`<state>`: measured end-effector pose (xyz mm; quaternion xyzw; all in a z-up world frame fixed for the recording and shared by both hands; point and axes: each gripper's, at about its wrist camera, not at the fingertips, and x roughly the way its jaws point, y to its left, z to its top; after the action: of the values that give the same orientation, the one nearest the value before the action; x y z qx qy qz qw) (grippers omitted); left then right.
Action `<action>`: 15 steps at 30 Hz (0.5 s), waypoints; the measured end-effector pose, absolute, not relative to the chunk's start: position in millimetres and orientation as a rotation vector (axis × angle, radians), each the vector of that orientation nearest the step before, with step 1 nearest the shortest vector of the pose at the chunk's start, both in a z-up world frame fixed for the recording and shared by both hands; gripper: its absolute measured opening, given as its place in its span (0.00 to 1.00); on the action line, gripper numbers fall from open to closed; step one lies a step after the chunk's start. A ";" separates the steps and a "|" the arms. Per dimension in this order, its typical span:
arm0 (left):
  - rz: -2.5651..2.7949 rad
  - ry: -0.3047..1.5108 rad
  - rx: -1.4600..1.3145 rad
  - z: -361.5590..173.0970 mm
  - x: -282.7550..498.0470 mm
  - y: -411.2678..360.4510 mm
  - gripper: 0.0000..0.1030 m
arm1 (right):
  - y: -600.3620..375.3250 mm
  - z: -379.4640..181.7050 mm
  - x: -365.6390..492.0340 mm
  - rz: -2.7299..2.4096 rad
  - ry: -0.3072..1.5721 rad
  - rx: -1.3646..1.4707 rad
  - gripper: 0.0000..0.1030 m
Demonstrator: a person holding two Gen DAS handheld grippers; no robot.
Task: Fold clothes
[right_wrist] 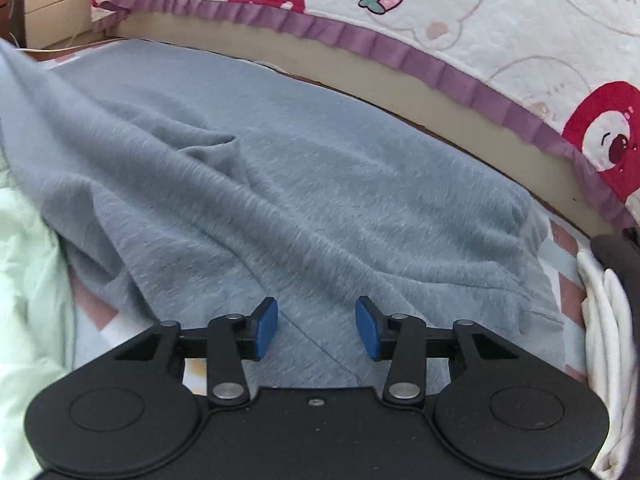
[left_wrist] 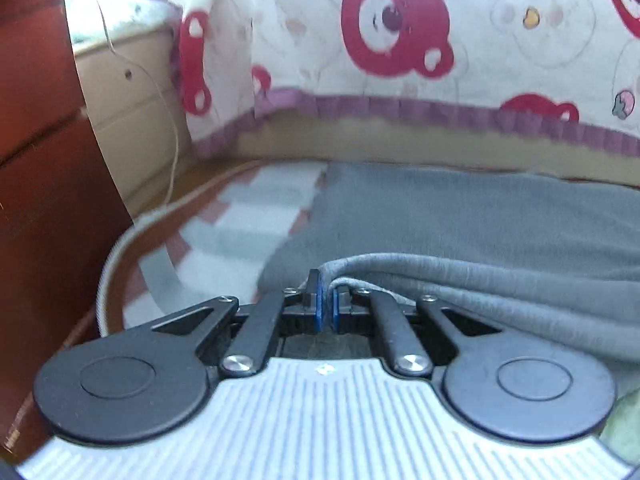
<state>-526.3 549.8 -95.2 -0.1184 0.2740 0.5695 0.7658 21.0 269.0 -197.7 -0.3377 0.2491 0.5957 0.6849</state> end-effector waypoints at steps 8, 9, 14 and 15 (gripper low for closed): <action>1.265 0.622 -0.216 -97.2 -520.2 536.4 0.04 | 280.4 -202.8 17.6 1.476 0.615 -0.715 0.46; 1.269 0.625 -0.226 -98.5 -520.4 538.0 0.04 | 288.8 -207.7 14.5 1.471 0.585 -0.783 0.48; 1.286 0.608 -0.288 -102.9 -525.4 540.8 0.04 | 312.3 -217.3 14.7 1.444 0.592 -0.742 0.31; 1.290 0.601 -0.289 -102.5 -526.3 539.3 0.04 | 311.1 -215.9 13.7 1.460 0.605 -0.725 0.15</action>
<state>-526.3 539.3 -102.5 -0.1319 0.2747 0.5897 0.7479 13.7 311.1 -215.9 -0.3185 0.2660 0.6413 0.6454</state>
